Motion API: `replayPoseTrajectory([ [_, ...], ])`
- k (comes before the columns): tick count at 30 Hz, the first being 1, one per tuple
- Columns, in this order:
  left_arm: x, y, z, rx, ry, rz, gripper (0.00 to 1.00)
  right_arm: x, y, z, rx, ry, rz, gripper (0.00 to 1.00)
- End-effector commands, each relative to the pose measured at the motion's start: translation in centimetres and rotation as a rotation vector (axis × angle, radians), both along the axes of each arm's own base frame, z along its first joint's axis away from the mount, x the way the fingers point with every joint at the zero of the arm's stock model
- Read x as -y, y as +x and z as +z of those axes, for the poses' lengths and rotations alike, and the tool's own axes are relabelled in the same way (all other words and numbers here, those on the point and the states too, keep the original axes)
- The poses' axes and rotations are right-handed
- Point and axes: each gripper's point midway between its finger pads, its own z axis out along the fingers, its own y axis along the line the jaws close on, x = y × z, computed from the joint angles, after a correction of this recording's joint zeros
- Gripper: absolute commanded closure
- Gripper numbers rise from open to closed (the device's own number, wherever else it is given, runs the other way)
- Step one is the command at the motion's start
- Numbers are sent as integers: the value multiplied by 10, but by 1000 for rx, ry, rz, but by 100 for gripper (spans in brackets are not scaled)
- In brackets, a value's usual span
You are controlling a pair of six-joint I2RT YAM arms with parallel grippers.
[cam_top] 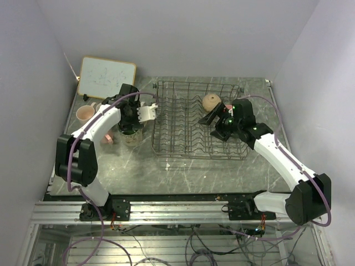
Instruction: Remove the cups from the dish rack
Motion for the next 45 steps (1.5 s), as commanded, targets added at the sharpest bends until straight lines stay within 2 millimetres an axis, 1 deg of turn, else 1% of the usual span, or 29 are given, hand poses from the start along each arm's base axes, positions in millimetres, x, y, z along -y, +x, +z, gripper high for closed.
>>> replayPoseTrajectory([
  [1,11,2,28,61,-42,-43,15,18,11,8,36,-85,-38,13],
  [3,13,2,41,86,-63,-41,14,26,16,11,44,-116,-61,13],
  [5,16,1,56,98,-86,-39,14,39,21,12,50,-164,-94,13],
  [8,21,-2,84,120,-138,-22,13,60,30,19,73,-263,-151,13],
  [11,28,-18,103,96,-204,-24,12,84,37,19,79,-386,-221,13],
  [13,37,-30,107,65,-264,-16,11,99,42,14,78,-463,-259,13],
  [16,52,-48,100,0,-327,8,12,112,48,1,61,-557,-279,15],
  [20,76,-70,80,-96,-401,36,15,124,52,-15,45,-645,-291,16],
  [24,101,-84,57,-135,-400,24,17,130,51,-28,26,-677,-299,17],
  [27,120,-93,40,-180,-397,1,17,139,49,-38,-12,-679,-312,16],
  [30,134,-101,22,-213,-370,-29,18,149,47,-43,-34,-653,-331,16],
  [33,139,-95,6,-185,-329,-44,18,162,45,-49,-59,-622,-360,16],
  [38,136,-76,-19,-138,-264,13,21,179,38,-59,-97,-571,-412,20],
  [40,139,-70,-23,-122,-272,24,22,187,30,-73,-133,-563,-431,22],
  [43,146,-67,-26,-120,-300,22,22,196,24,-90,-181,-537,-457,24],
  [45,150,-63,-24,-108,-316,25,23,199,24,-97,-200,-512,-463,26],
])
